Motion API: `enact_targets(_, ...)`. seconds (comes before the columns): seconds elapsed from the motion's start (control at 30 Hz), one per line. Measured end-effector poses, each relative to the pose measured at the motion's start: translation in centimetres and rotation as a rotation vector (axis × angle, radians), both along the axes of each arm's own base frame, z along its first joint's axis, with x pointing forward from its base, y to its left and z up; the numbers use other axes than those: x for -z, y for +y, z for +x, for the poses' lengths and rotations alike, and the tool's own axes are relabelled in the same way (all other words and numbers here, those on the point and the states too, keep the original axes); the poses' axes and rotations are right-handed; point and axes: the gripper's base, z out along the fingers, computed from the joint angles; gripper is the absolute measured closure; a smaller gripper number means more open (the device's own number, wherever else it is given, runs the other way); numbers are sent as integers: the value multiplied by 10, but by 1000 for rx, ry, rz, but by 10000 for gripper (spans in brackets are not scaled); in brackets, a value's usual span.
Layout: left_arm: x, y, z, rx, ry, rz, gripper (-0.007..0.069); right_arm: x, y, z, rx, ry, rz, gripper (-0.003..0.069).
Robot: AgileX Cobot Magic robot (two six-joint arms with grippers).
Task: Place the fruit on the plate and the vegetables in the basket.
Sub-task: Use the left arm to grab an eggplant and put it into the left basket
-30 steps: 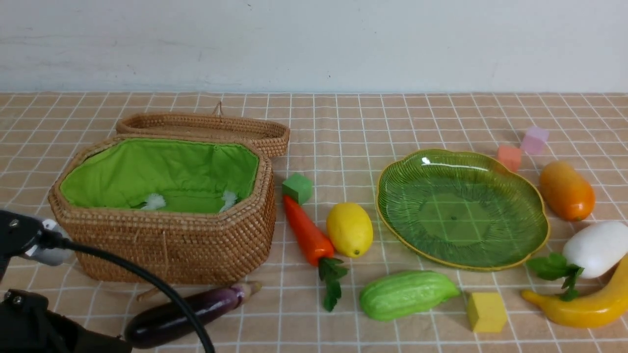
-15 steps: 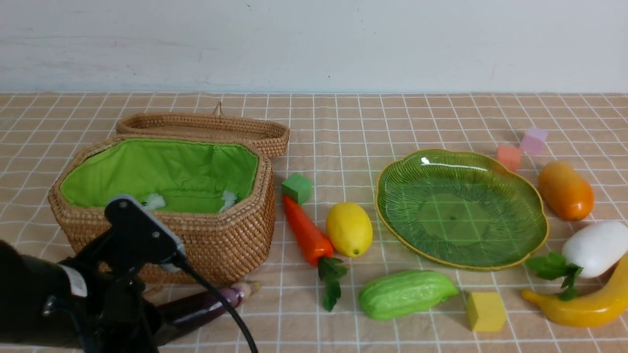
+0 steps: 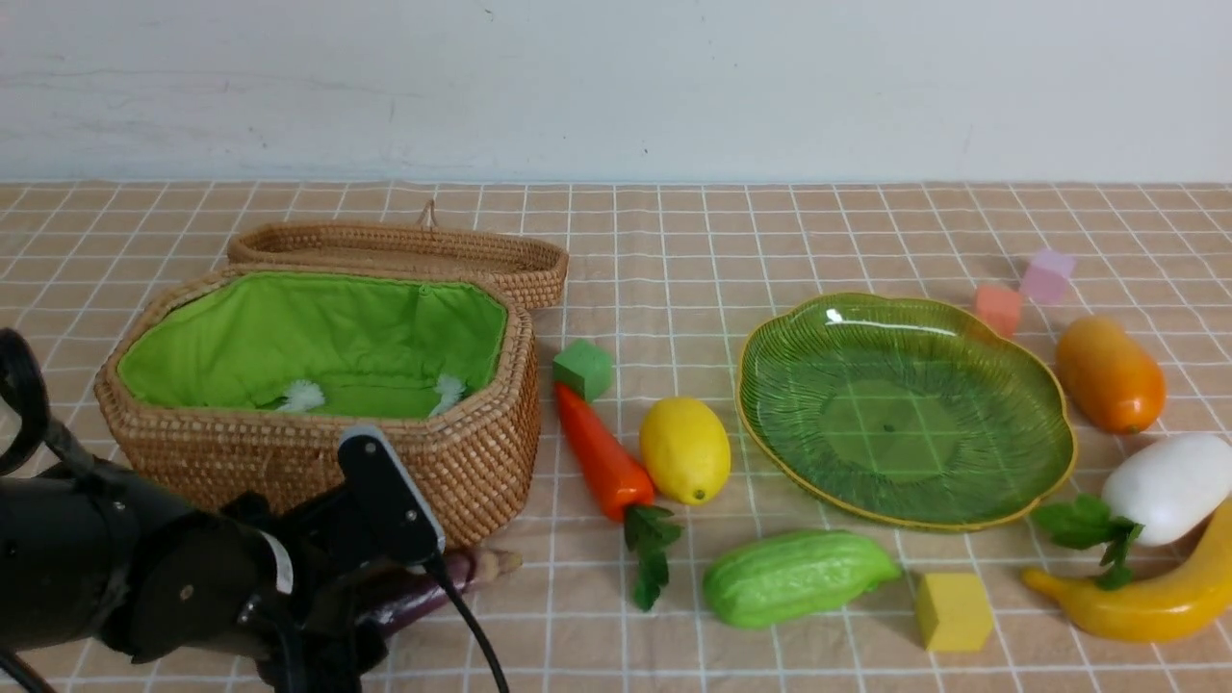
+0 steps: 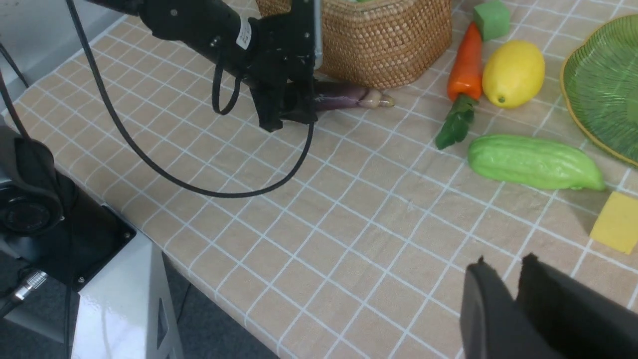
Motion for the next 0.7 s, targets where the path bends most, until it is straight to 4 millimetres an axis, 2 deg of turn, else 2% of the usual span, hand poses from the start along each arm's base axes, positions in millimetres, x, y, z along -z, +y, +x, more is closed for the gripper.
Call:
enact_targets(0.03,0,0,0,3,2,4,239,0,0,0,-1,0,0,536)
enact_targets(0.17,-2,1,-2,3,12,13,235,0,0,0,-1,0,0,534)
enact_targets(0.3,-27,-1,-21,36,18,35,235,-1,0,0,1,-6,4,532)
enact_targets(0.33,-27,-1,-21,35,23,38,235,-1,0,1,3,-9,6,532)
enact_targets(0.37,-51,-7,-33,74,-27,22,235,-2,0,1,8,-17,11,532)
enact_targets(0.43,-77,-12,-44,108,-87,-1,235,-3,0,2,17,-32,22,532)
enact_targets(0.47,-80,-13,-45,112,-93,-4,235,-3,0,2,18,-34,23,532)
enact_targets(0.53,-115,-15,-54,135,-178,-41,235,-5,0,4,29,-52,34,531)
enact_targets(0.7,-174,-14,-51,153,-338,-51,235,-7,-1,5,35,-87,37,528)
